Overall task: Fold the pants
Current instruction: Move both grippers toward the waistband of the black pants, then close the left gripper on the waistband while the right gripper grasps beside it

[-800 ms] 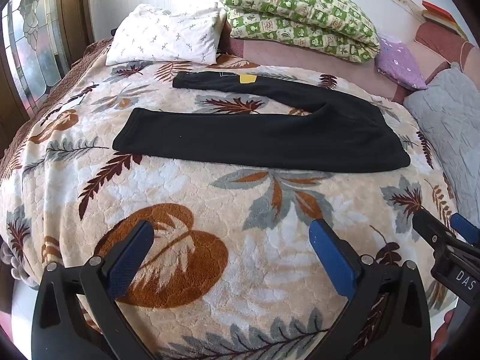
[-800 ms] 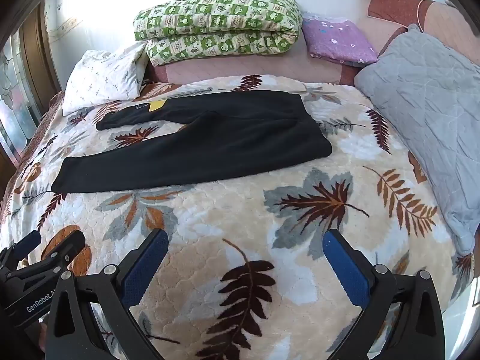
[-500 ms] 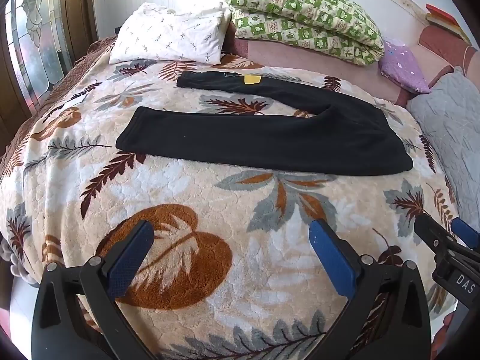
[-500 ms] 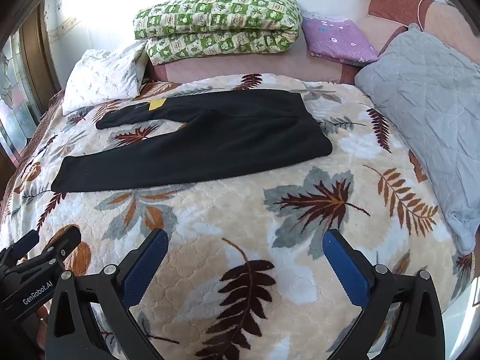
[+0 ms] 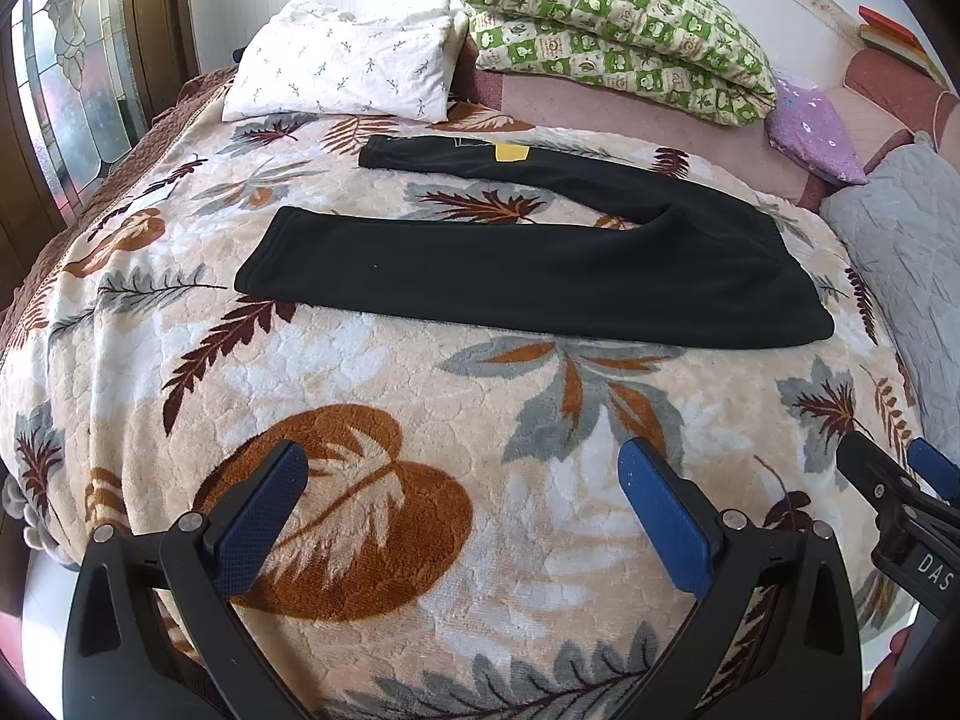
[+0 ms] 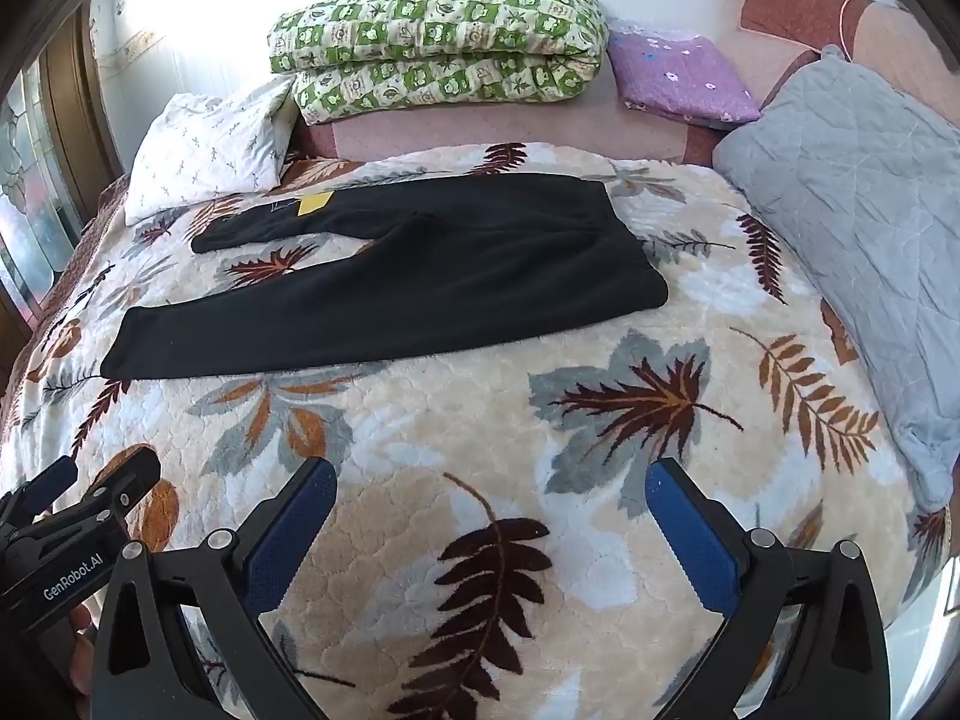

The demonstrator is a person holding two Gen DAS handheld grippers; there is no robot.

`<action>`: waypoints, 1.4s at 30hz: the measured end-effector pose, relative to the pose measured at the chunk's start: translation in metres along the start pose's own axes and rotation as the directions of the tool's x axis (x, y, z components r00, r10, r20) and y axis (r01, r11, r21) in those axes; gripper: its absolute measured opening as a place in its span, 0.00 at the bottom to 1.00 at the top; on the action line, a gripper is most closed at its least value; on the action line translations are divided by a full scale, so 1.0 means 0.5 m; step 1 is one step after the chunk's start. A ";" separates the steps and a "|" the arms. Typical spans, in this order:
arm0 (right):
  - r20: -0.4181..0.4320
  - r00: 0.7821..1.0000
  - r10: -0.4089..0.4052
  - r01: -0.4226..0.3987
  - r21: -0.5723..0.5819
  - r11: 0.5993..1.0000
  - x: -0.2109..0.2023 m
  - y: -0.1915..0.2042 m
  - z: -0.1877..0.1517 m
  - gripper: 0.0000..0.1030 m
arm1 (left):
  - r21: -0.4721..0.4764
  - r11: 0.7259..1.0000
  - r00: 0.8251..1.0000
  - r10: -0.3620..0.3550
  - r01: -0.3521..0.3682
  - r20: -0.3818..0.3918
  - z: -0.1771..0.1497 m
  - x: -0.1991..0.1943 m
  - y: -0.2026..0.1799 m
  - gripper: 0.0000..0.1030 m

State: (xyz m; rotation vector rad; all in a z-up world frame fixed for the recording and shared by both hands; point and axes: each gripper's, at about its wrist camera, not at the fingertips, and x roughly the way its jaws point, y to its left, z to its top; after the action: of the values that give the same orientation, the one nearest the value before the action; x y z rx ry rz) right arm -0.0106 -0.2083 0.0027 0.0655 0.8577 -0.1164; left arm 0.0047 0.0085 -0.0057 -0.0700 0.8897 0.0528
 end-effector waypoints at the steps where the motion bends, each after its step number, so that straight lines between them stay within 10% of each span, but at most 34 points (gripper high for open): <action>1: 0.000 1.000 0.000 0.000 0.000 1.000 0.000 0.000 0.000 1.00 | -0.001 1.000 1.000 0.000 0.000 -0.002 0.000 0.001 0.000 1.00; 42: -0.034 0.996 0.077 -0.078 -0.032 0.996 0.098 -0.052 0.106 1.00 | 0.074 0.996 0.996 0.049 -0.044 -0.069 0.136 0.119 -0.031 1.00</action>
State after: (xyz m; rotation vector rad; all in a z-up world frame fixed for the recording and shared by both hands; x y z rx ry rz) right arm 0.0578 -0.2432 -0.0001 0.0695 0.8880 -0.0284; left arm 0.0960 -0.0003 -0.0089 0.0172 0.9634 0.0619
